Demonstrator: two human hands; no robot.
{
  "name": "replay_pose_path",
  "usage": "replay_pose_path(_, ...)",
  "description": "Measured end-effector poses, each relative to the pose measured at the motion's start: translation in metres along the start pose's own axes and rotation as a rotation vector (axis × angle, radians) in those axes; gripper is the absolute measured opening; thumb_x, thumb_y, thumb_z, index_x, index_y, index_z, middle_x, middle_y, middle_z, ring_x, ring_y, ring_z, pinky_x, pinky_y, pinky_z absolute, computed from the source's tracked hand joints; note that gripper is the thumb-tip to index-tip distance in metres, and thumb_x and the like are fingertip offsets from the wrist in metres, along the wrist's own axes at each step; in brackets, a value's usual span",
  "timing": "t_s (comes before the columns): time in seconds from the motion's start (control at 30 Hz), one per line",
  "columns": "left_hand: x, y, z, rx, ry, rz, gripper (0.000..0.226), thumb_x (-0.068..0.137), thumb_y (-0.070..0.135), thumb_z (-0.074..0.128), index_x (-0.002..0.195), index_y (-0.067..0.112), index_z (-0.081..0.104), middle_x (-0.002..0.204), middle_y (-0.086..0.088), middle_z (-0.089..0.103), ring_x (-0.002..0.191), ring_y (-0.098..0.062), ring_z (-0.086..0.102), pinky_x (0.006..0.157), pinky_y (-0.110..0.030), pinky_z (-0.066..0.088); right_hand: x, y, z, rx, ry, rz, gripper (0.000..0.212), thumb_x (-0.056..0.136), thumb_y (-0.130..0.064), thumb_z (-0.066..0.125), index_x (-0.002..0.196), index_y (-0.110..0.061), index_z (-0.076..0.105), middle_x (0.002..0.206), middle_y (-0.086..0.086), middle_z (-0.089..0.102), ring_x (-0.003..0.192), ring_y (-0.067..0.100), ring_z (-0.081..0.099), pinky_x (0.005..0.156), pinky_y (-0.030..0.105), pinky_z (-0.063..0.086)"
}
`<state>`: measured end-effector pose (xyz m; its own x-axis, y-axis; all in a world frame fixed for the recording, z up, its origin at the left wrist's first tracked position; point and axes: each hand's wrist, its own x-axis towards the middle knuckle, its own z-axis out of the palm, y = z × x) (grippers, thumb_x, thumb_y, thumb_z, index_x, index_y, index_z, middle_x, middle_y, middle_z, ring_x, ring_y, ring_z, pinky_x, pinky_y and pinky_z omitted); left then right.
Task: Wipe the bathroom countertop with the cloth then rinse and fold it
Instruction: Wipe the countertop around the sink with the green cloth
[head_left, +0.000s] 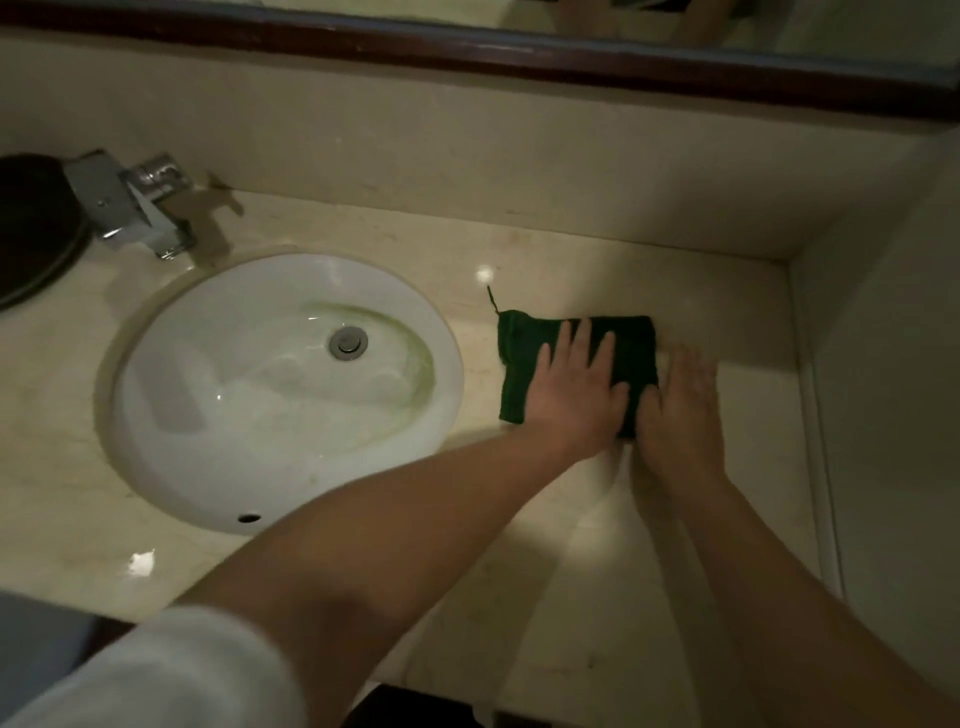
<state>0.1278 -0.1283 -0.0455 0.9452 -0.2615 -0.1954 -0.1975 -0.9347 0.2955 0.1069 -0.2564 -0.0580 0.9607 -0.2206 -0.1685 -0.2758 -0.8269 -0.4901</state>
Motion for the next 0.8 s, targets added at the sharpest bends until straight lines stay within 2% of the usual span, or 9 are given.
replay_pose_path(0.07, 0.02, 0.0, 0.014, 0.112, -0.049, -0.035, 0.066, 0.1, 0.048, 0.022, 0.155, 0.017, 0.004, 0.164, -0.01, 0.002, 0.15, -0.028, -0.004, 0.121, -0.047, 0.002, -0.015, 0.017, 0.011, -0.123, 0.009, -0.011, 0.057, 0.102, -0.024, 0.027, 0.154, -0.004, 0.012, 0.163, 0.014, 0.011, 0.151, 0.027, 0.004, 0.123, 0.039, 0.004)
replay_pose_path(0.17, 0.04, -0.026, 0.007, 0.109, 0.043, -0.036, 0.067, 0.096, 0.049, 0.026, 0.155, 0.02, 0.012, 0.164, -0.008, 0.008, 0.15, -0.027, 0.003, 0.121, -0.046, 0.008, -0.018, 0.025, 0.019, -0.291, 0.043, -0.071, 0.064, 0.099, -0.038, 0.015, 0.155, -0.007, 0.013, 0.163, 0.013, 0.011, 0.151, 0.026, 0.006, 0.122, 0.038, 0.004)
replay_pose_path(0.33, 0.045, -0.073, -0.005, 0.168, 0.066, -0.055, 0.068, 0.095, 0.05, 0.021, 0.155, 0.018, 0.011, 0.163, -0.01, 0.008, 0.15, -0.028, 0.004, 0.121, -0.046, 0.008, -0.017, 0.022, 0.023, -0.406, 0.042, -0.08, 0.062, 0.1, -0.036, 0.019, 0.156, -0.011, 0.008, 0.164, 0.011, 0.009, 0.151, 0.028, 0.006, 0.122, 0.041, 0.007)
replay_pose_path(0.6, -0.048, -0.058, 0.02, 0.172, 0.043, -0.083, 0.07, 0.095, 0.049, 0.021, 0.155, 0.014, 0.007, 0.163, -0.013, 0.005, 0.15, -0.031, 0.0, 0.122, -0.047, 0.006, -0.014, 0.023, 0.017, -0.407, 0.005, -0.095, 0.063, 0.1, -0.036, 0.02, 0.156, -0.01, 0.008, 0.164, 0.013, 0.007, 0.151, 0.03, 0.004, 0.122, 0.042, 0.007)
replay_pose_path(0.8, -0.14, -0.034, 0.039, 0.185, -0.045, -0.039, 0.071, 0.095, 0.05, 0.019, 0.155, 0.015, 0.001, 0.163, -0.014, -0.003, 0.149, -0.031, -0.008, 0.121, -0.05, 0.004, -0.015, 0.025, 0.018, -0.379, 0.002, -0.094, 0.063, 0.099, -0.034, 0.019, 0.156, -0.009, 0.008, 0.164, 0.012, 0.005, 0.151, 0.029, 0.002, 0.122, 0.04, 0.003)
